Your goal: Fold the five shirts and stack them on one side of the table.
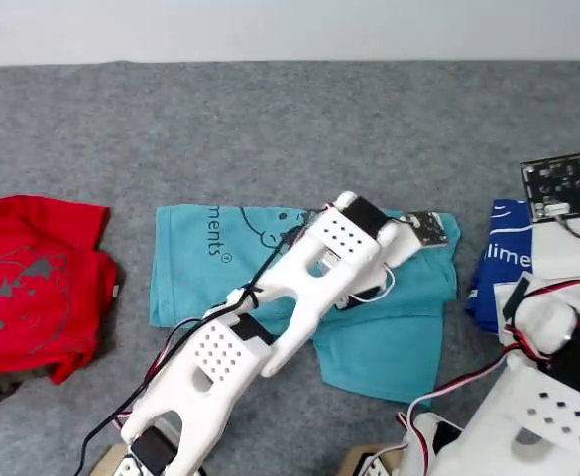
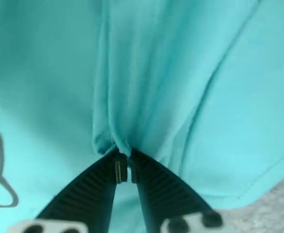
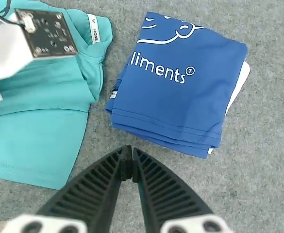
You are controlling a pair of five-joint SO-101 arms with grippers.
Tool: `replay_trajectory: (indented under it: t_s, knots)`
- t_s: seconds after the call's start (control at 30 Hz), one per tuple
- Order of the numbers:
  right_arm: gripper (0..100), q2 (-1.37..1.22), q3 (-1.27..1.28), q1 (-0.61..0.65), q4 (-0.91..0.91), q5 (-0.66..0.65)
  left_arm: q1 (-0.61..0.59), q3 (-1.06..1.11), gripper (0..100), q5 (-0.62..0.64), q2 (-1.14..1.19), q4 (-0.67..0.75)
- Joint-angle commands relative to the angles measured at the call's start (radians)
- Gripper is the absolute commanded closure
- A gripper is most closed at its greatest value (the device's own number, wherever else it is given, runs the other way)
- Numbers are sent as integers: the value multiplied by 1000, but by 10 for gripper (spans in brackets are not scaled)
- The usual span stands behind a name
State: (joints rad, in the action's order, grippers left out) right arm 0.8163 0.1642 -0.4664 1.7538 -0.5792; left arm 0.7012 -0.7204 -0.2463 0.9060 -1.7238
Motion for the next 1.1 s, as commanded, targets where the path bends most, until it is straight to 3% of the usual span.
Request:
replay_trajectory:
  t_s: [0.0,0.33,0.6,0.77,1.07]
  knots:
    - [987,10,-6,-12,39,-9,17,1,988,-11,-115,-28]
    - [987,10,-6,-8,39,-9,-48,4,908,-15,-150,-21]
    - [987,10,-6,-8,39,-9,-81,31,911,-18,-110,-17]
    - [987,10,-6,-8,39,-8,-87,22,982,-18,-20,-21]
    - [987,10,-6,-8,39,-8,-75,25,990,-15,-172,-31]
